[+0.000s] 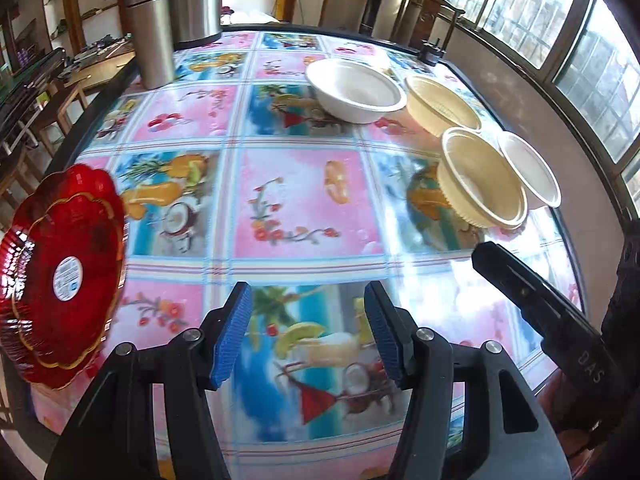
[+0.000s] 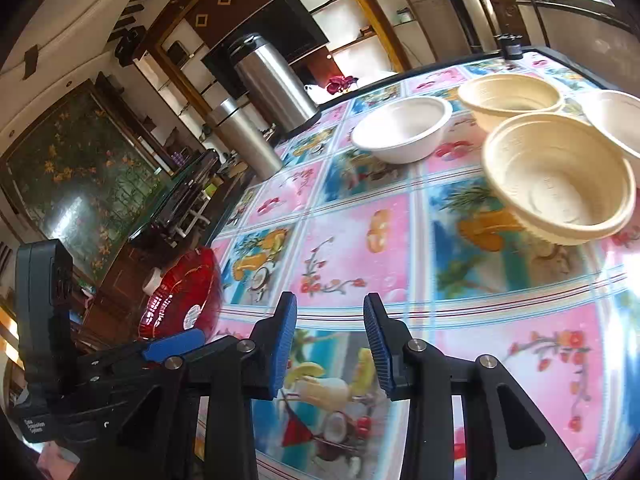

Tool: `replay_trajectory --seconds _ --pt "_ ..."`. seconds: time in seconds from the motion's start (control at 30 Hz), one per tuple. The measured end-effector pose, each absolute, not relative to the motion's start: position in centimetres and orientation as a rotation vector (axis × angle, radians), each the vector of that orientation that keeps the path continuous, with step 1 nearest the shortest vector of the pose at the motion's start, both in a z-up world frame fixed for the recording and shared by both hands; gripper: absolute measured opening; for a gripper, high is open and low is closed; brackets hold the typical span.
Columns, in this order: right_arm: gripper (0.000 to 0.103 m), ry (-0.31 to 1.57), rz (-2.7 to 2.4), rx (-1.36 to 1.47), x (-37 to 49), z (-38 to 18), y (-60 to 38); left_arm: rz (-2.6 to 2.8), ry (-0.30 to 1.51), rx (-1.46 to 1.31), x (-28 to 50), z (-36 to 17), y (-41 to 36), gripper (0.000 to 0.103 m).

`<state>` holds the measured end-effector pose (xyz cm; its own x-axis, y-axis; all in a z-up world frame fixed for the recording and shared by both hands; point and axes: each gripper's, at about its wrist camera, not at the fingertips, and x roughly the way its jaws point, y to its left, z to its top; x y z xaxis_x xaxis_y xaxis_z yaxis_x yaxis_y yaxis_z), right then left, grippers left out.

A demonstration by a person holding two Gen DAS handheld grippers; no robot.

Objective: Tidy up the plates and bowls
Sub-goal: 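Reach the left tool to the cream ribbed bowl and grip its rim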

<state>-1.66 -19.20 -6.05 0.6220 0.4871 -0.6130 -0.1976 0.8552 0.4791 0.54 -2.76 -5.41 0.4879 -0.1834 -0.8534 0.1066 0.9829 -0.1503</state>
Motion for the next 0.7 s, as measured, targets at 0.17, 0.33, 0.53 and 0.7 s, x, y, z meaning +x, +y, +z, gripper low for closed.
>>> replay_trajectory --seconds 0.17,0.33,0.53,0.7 --pt "0.051 0.752 0.326 0.463 -2.8 -4.8 -26.4 -0.277 1.081 -0.107 3.6 -5.1 -7.5 0.063" --pt "0.053 0.731 0.259 0.618 -2.4 -4.4 -33.6 -0.337 1.137 -0.152 7.2 -5.0 -10.9 0.063" --pt "0.054 0.764 0.230 0.751 0.8 -5.7 -38.5 -0.339 1.202 -0.200 11.1 -5.5 -12.8 0.063" --pt "0.054 0.794 0.223 0.871 3.5 -8.0 -40.1 -0.336 1.263 -0.242 13.1 -6.8 -13.5 0.062"
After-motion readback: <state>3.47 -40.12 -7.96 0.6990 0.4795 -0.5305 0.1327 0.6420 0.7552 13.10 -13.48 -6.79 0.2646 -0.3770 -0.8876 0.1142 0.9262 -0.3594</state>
